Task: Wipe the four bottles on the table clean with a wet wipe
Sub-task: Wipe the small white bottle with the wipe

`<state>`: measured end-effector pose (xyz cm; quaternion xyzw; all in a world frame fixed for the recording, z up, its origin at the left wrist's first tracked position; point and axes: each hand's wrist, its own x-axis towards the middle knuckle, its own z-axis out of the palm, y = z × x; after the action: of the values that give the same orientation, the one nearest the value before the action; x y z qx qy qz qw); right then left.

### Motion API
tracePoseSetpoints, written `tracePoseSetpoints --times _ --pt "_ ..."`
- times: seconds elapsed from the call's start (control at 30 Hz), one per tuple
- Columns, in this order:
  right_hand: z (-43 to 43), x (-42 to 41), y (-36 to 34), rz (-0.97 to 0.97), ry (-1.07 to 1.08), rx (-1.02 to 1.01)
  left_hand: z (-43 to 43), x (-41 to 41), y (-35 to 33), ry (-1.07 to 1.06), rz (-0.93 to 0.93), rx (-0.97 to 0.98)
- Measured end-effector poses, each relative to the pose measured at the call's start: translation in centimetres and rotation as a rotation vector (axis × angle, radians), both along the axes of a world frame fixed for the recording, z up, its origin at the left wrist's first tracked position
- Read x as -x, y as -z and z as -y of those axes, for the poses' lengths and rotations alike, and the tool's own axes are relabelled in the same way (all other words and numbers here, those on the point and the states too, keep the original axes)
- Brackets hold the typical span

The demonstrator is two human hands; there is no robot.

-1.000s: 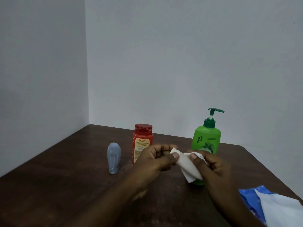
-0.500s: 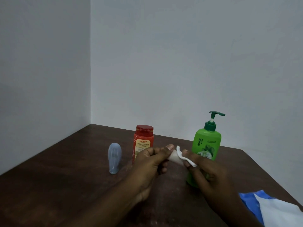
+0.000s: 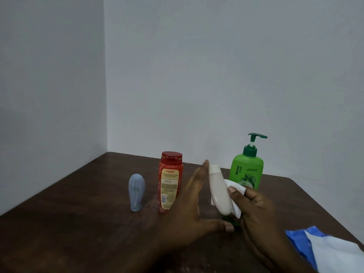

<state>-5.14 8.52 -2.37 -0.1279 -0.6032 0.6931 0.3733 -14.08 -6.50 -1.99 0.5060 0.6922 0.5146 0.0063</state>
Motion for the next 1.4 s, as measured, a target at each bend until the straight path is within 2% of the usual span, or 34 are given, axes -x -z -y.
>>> tracePoseSetpoints --times 0.27,0.4,0.5,0.57,0.63,0.7,0.73,0.9,1.0,1.1,1.23,1.4 --pt "0.5 -0.1 -0.4 -0.026 -0.171 0.164 0.1 -0.2 0.1 0.006 0.049 -0.233" --pt "-0.5 0.1 0.0 0.007 -0.094 0.260 0.2 0.0 0.2 0.047 0.076 -0.240" --pt "-1.3 0.2 0.1 -0.016 0.063 0.189 0.3 0.1 0.3 0.114 0.084 -0.166" --pt "-1.2 -0.2 0.0 -0.030 0.172 0.031 0.4 -0.1 0.3 0.144 0.092 -0.128" --pt "-0.2 -1.2 -0.3 -0.021 0.229 -0.362 0.4 -0.2 0.4 0.165 0.098 -0.123" --pt "1.1 -2.2 -0.3 -0.049 0.117 -0.728 0.5 -0.1 0.4 0.180 0.100 -0.129" --pt "1.4 -2.5 -0.4 -0.055 0.088 -0.848 0.5 0.0 0.4 0.173 0.090 -0.134" --pt "1.1 -3.8 -1.5 -0.178 0.064 -1.206 0.6 1.0 0.0 0.050 0.084 -0.198" --pt "1.2 -4.0 -1.7 -0.277 0.116 -1.343 0.8 0.9 -0.4 0.011 0.056 -0.193" --pt "0.9 -3.7 -1.5 -0.255 0.146 -1.306 1.1 0.4 -0.5 0.025 0.004 -0.136" --pt "0.2 -2.8 -1.0 -0.164 0.113 -1.021 1.5 -0.3 -0.6 0.068 -0.043 -0.041" --pt "0.2 -2.5 -0.6 -0.096 0.150 -1.059 1.4 -0.3 -0.7 0.102 -0.040 -0.017"
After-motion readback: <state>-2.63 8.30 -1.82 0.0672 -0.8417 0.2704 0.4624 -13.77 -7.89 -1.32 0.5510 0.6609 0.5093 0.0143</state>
